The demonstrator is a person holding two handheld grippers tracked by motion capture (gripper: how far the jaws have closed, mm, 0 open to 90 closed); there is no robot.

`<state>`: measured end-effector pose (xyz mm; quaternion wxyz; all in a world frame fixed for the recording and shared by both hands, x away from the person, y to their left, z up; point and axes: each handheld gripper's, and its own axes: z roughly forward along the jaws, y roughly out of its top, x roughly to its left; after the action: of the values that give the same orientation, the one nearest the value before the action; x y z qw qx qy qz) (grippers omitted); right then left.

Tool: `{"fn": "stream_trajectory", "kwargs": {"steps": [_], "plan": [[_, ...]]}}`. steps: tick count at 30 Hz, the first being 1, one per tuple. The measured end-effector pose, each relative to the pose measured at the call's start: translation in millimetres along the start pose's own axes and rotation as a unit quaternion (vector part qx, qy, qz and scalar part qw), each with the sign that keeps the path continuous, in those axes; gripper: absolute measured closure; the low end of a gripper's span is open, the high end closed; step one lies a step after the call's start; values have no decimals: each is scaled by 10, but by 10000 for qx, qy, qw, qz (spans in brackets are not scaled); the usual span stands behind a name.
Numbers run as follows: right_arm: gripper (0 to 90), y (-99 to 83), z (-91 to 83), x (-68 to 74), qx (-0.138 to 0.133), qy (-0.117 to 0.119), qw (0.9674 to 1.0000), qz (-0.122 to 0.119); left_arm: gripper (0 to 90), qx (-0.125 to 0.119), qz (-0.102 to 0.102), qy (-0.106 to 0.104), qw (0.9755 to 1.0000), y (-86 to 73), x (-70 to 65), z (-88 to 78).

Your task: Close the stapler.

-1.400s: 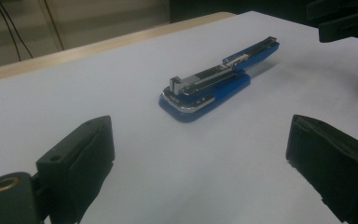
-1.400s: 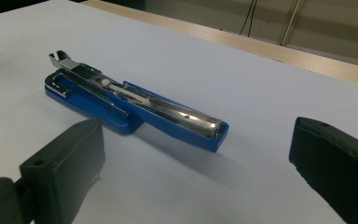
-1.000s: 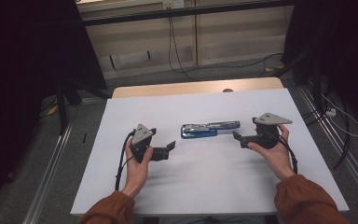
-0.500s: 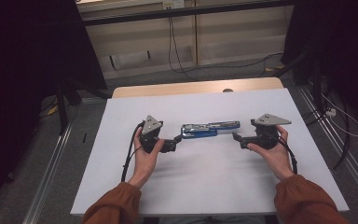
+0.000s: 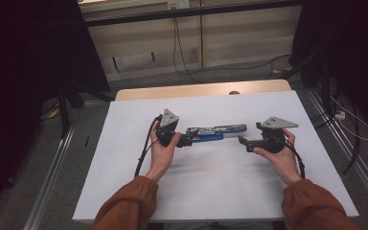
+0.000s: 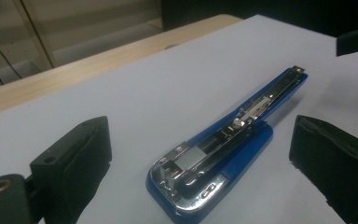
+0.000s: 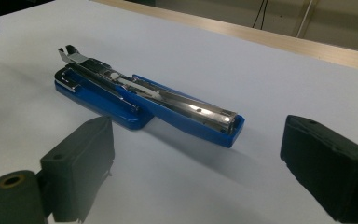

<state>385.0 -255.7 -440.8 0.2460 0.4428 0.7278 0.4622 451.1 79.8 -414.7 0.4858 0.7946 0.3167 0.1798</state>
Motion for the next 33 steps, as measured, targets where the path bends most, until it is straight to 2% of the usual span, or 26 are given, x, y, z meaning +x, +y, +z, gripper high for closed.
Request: {"fn": "stream_trajectory", "kwargs": {"steps": [3, 5, 7, 9, 12, 13, 16, 21, 23, 26, 28, 31, 33], "plan": [[115, -21, 12, -2, 56, 27, 10000, 43, 59, -33, 14, 76, 10000, -4, 26, 30], [136, -36, 20, 1, 98, 67, 9999, 53, 51, -27, -32, 26, 10000, -23, 38, 31], [153, -42, 25, -1, 119, 89, 9999, 69, 50, 29, 36, 42, 10000, -29, 42, 26], [194, -39, 18, -7, 81, 54, 9999, 89, 50, -28, 81, 42, 10000, -25, 54, 9], [233, -39, 1, -34, 44, -51, 9999, 149, 44, 50, 49, 31, 10000, -46, 58, 26], [253, -44, -1, -42, 48, -40, 9998, 171, 43, 93, 18, 13, 10000, -61, 50, 46], [324, -63, 6, -50, 108, 32, 9997, 217, 44, 185, -273, -139, 9994, -103, 18, 110], [395, -102, 26, -36, 273, 19, 9995, 182, 52, 167, 50, -25, 9998, -113, -59, 158], [495, -119, 31, -40, 317, 31, 9993, 171, 52, 167, 80, -30, 9998, -118, -59, 166], [573, -126, 31, -40, 312, 65, 9993, 171, 52, 65, 11, -88, 9999, -118, -39, 166], [639, -124, 27, -33, 299, 112, 9994, 144, 52, 81, 40, -142, 9999, -124, -27, 163], [733, -125, 27, -26, 253, 172, 9994, 163, 61, 131, -34, -44, 9999, -130, -26, 182], [788, -128, 25, -27, 211, 130, 9995, 177, 81, 135, -86, -75, 9998, -133, -12, 179]]}}
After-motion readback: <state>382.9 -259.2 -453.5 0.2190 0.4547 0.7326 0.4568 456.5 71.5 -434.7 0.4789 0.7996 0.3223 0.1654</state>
